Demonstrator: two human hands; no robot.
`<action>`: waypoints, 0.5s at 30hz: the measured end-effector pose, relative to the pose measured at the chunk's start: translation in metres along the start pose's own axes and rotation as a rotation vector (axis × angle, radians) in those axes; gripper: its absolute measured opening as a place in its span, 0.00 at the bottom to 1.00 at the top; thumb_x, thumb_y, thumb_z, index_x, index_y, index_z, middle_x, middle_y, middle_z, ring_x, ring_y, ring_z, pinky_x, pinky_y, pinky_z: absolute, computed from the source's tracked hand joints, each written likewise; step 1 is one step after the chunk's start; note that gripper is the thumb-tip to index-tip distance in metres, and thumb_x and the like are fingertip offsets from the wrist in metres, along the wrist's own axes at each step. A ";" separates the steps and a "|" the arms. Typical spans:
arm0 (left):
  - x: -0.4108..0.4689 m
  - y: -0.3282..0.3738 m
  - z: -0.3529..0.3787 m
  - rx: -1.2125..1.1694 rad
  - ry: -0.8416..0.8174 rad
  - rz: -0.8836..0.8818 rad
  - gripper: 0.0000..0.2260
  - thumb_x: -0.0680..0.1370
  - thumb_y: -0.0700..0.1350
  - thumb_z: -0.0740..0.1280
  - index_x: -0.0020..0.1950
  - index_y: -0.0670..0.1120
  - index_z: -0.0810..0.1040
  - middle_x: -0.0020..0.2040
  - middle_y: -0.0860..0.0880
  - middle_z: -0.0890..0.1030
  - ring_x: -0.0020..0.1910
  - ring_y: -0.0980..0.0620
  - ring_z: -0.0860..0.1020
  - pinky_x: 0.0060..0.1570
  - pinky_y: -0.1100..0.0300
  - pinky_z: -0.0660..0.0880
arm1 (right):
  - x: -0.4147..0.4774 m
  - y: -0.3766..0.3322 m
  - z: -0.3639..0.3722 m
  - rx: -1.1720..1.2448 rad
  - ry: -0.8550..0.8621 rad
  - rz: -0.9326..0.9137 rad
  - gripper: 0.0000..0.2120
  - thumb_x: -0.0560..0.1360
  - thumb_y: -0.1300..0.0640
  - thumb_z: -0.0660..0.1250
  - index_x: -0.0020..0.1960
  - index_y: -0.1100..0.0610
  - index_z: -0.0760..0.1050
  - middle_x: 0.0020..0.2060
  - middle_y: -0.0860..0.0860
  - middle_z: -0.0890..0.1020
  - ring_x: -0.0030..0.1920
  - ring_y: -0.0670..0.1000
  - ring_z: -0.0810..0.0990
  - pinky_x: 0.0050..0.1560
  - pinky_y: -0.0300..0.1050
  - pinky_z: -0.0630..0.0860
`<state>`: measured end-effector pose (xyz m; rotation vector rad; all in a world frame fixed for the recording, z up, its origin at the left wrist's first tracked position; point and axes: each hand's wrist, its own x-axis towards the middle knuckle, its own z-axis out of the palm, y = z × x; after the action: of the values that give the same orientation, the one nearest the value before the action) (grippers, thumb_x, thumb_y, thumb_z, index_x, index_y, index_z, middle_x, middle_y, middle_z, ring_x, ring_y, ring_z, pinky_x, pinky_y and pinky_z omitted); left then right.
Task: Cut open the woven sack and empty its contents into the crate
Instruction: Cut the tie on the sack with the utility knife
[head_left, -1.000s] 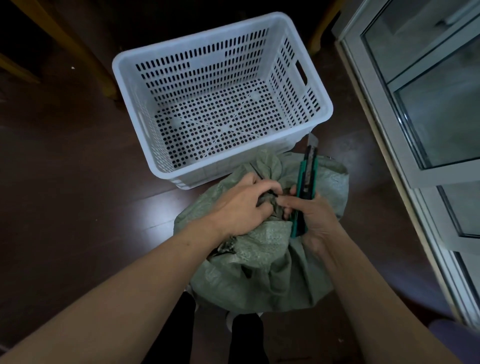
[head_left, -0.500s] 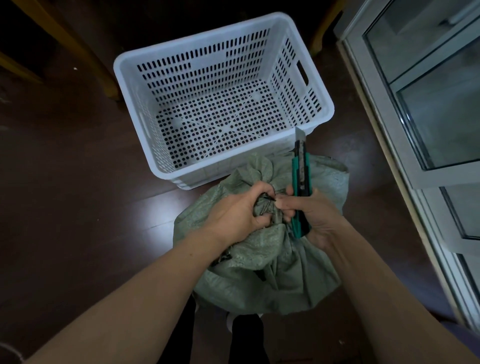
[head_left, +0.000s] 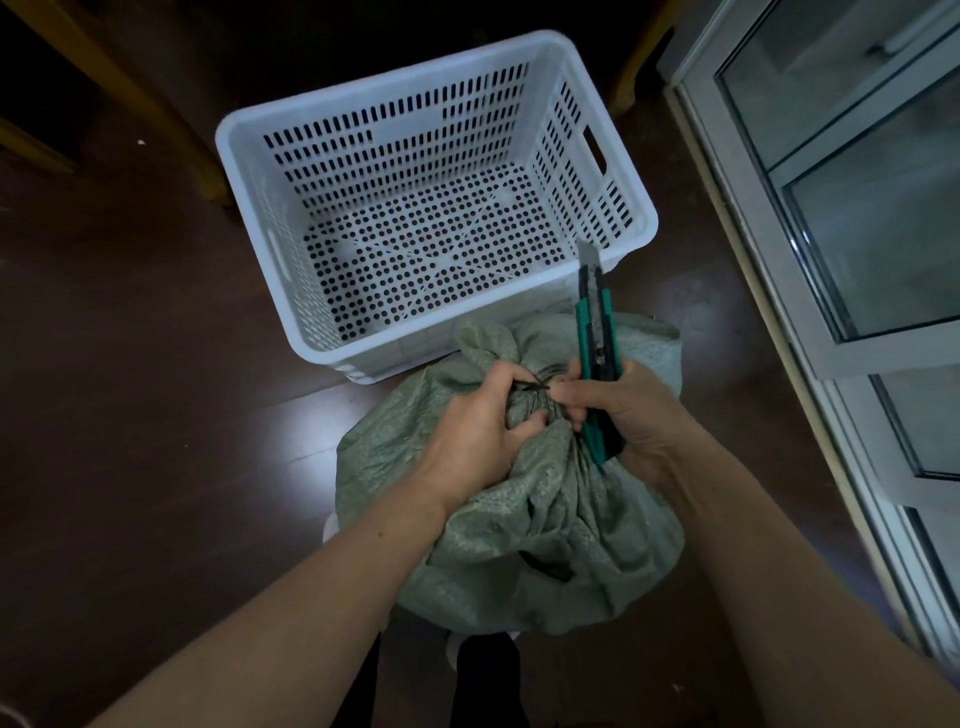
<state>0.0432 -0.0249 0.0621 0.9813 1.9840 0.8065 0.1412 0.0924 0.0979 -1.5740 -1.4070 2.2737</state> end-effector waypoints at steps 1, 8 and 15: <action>0.000 0.001 0.001 0.014 -0.009 -0.012 0.14 0.76 0.49 0.67 0.59 0.50 0.69 0.29 0.54 0.72 0.24 0.61 0.71 0.25 0.68 0.64 | -0.002 0.000 -0.003 -0.118 0.021 -0.040 0.06 0.72 0.66 0.69 0.41 0.59 0.73 0.25 0.51 0.76 0.25 0.45 0.74 0.32 0.38 0.73; -0.003 0.004 0.001 0.002 -0.050 -0.050 0.13 0.77 0.50 0.66 0.59 0.52 0.68 0.30 0.49 0.75 0.24 0.56 0.69 0.30 0.59 0.66 | -0.056 0.011 -0.030 -0.766 0.137 -0.243 0.13 0.80 0.44 0.54 0.51 0.49 0.74 0.41 0.46 0.77 0.38 0.40 0.75 0.38 0.35 0.71; -0.004 0.005 0.001 0.035 -0.067 -0.055 0.14 0.76 0.49 0.67 0.60 0.50 0.68 0.28 0.52 0.70 0.24 0.55 0.67 0.28 0.57 0.65 | -0.072 0.047 -0.051 -1.212 0.215 -0.232 0.22 0.74 0.38 0.61 0.65 0.44 0.70 0.44 0.41 0.71 0.49 0.44 0.71 0.45 0.42 0.68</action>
<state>0.0479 -0.0257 0.0673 0.9576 1.9645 0.7017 0.2349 0.0628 0.1144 -1.5510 -2.9034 0.9843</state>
